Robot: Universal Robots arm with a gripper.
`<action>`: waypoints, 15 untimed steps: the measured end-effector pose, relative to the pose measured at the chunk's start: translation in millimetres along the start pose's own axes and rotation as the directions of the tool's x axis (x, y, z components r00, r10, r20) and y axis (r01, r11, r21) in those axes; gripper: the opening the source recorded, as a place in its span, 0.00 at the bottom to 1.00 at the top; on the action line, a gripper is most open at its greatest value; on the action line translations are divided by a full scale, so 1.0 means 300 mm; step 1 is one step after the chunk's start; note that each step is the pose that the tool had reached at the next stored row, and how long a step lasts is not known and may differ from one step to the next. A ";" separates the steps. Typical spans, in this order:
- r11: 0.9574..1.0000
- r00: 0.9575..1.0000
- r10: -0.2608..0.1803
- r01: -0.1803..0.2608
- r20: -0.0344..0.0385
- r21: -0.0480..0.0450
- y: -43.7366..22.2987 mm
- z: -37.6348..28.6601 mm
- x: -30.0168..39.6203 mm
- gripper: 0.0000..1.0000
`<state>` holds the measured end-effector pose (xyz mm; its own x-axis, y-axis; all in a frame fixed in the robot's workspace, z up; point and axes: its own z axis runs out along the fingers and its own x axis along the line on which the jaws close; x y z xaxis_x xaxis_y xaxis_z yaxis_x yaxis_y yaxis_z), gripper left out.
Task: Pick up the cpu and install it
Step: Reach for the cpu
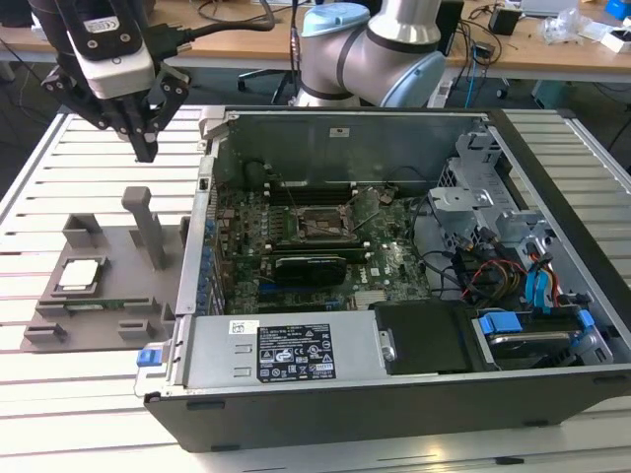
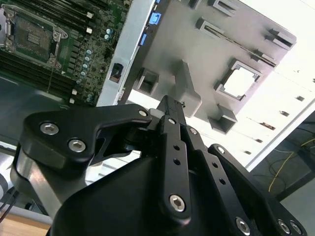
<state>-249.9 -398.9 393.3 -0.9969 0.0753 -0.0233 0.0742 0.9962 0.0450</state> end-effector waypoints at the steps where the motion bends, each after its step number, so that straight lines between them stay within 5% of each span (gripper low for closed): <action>1: 1.000 1.000 0.000 0.000 0.000 0.000 0.000 0.000 0.004 0.11; 15: 1.000 1.000 0.000 0.000 0.000 0.000 -0.004 -0.001 0.057 0.11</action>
<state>-266.9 -398.9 393.2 -0.9969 0.0753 -0.0234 0.0742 0.9962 0.0451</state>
